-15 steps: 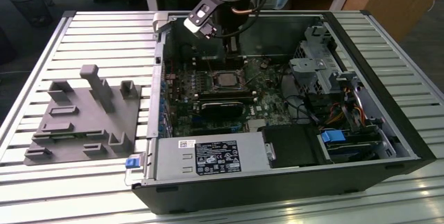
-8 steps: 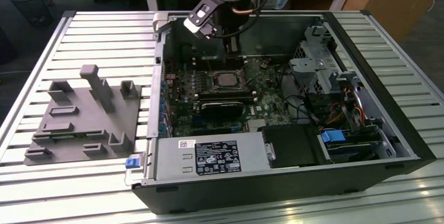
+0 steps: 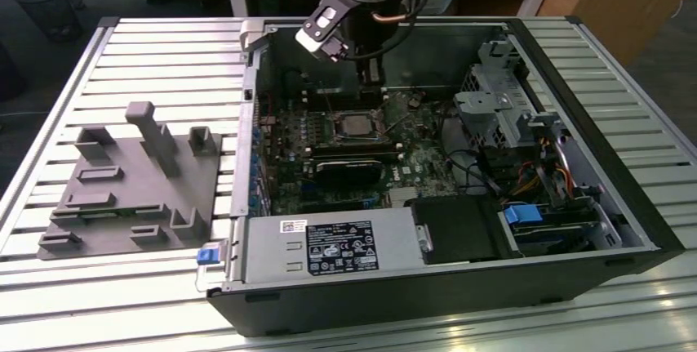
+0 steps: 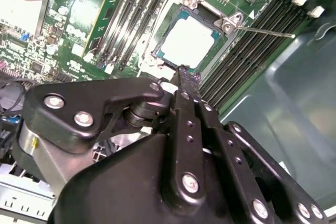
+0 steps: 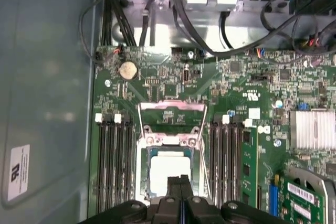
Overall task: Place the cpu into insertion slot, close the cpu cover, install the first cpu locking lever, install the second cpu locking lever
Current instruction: 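Close the cpu cover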
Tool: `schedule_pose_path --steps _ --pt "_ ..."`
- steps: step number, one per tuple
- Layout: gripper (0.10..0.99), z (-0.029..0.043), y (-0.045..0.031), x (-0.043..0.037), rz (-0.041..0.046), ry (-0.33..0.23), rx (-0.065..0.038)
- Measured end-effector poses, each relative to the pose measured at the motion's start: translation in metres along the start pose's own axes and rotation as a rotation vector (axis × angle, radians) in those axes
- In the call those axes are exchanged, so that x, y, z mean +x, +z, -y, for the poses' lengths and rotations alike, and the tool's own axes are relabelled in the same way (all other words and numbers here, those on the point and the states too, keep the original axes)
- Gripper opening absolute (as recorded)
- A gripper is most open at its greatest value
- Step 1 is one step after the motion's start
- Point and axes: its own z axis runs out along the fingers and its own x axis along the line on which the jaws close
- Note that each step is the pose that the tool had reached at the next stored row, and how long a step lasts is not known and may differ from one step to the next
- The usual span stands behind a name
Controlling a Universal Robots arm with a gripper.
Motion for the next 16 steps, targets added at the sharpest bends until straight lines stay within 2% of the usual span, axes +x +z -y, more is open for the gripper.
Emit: schedule_pose_path --steps 4,6,12,16 --pt "0.106 -0.0007 -0.0078 0.0001 -0.0003 0.0 0.0" --pt "0.106 -0.0019 -0.0087 0.0002 -0.0015 0.0 0.001" --pt "0.106 -0.0212 -0.0073 0.0001 -0.0035 0.0 0.006" --pt "0.106 -0.0304 -0.0052 0.0 -0.0034 0.0 0.012"
